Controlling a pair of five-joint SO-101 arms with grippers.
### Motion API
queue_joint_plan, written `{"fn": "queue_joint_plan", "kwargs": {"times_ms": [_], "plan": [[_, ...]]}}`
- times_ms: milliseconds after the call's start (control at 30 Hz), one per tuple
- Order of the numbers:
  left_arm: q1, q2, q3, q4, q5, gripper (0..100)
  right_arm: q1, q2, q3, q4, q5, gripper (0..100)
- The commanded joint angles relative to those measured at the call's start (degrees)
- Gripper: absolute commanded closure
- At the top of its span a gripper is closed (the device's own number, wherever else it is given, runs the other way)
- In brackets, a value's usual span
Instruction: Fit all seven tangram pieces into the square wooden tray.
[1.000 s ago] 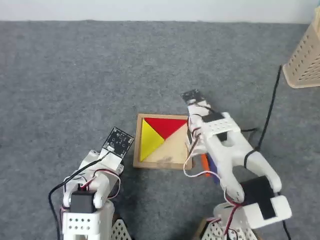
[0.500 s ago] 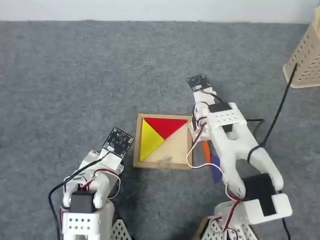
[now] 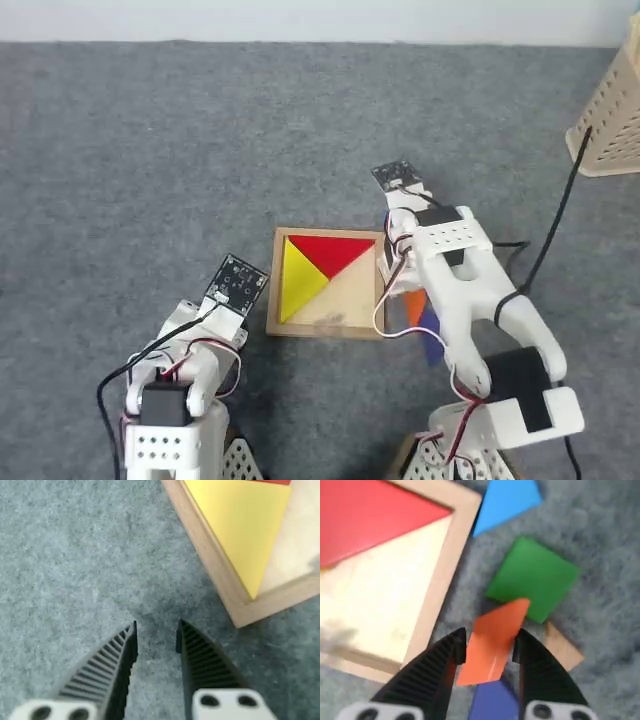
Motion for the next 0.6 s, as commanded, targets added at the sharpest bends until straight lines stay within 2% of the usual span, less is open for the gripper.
{"fn": "queue_joint_plan", "kwargs": {"times_ms": [0, 200, 367, 467, 567], "plan": [[-0.26, -1.23, -0.66, -0.09, 0.62, 88, 1.19, -0.66, -0.26, 2.07, 1.05, 86.7], [-0.26, -1.23, -0.66, -0.09, 0.62, 88, 1.19, -1.10, 1.41, 1.63, 0.88, 99.6], [-0.26, -1.23, -0.66, -0.09, 0.62, 88, 1.19, -1.63, 0.44, 2.15, 0.70, 99.3], [-0.26, -1.23, -0.66, -0.09, 0.62, 88, 0.40, -4.97, -4.31, 6.46, 0.88, 99.3], [-0.26, -1.23, -0.66, -0.09, 0.62, 88, -3.38, -8.75, -10.29, 11.03, 0.53, 99.3]]}}
